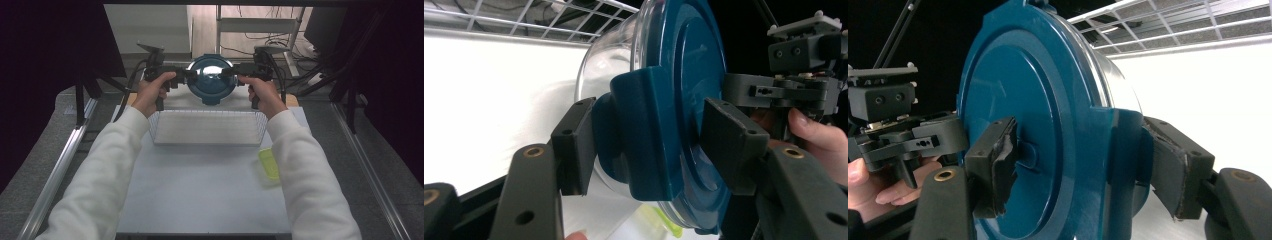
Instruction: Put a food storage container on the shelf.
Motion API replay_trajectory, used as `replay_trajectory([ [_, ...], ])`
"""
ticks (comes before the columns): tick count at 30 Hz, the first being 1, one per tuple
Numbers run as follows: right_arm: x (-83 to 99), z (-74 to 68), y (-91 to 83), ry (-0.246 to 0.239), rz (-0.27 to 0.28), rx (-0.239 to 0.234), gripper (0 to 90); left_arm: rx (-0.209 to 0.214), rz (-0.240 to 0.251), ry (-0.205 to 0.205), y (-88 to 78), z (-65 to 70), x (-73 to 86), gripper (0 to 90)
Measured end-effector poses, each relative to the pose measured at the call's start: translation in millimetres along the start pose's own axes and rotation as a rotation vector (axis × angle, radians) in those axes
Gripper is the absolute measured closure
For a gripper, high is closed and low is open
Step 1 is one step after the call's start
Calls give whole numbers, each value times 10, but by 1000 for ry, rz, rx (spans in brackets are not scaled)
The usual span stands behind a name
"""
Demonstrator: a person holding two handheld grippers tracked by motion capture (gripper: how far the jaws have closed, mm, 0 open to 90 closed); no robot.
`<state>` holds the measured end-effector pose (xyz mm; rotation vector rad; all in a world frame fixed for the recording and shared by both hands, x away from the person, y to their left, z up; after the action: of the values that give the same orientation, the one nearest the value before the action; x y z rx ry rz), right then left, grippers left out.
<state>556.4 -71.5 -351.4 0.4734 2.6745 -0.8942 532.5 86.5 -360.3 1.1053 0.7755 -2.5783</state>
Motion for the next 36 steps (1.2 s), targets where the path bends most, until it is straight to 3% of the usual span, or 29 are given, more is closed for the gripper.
replay_trajectory([
  [10, -76, 73, 95, 61, 16, 2, 323, 22, 6, -79, 66, -120, -25, 394],
  [19, -109, 117, 149, 100, 41, 10, 321, 45, 17, -121, 112, -200, -16, 377],
  [26, -115, 120, 153, 92, 61, 1, 315, 48, 41, -99, 120, -203, -16, 370],
  [28, -114, 124, 156, 81, 75, 2, 293, 35, 44, -76, 127, -197, -14, 356],
  [31, -116, 107, 137, 48, 114, 36, 204, -48, 88, -20, 76, -214, -56, 292],
  [34, -147, 72, 48, -14, 168, 63, 151, -105, 143, 37, -40, -188, -133, 232],
  [36, -149, 33, -33, -66, 202, 88, 123, -120, 171, 73, -131, -133, -167, 224],
])
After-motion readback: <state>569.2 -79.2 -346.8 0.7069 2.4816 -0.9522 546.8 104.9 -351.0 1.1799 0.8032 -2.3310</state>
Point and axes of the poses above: each handheld gripper's, and its own axes: y roughly forward along the jaws, x roughly out of its underside, z roughly to its right, the point moved 10 cm from there along y, roughly forward along the jaws, and after that the axes turned 13 degrees about y, right-handed, at the moved point
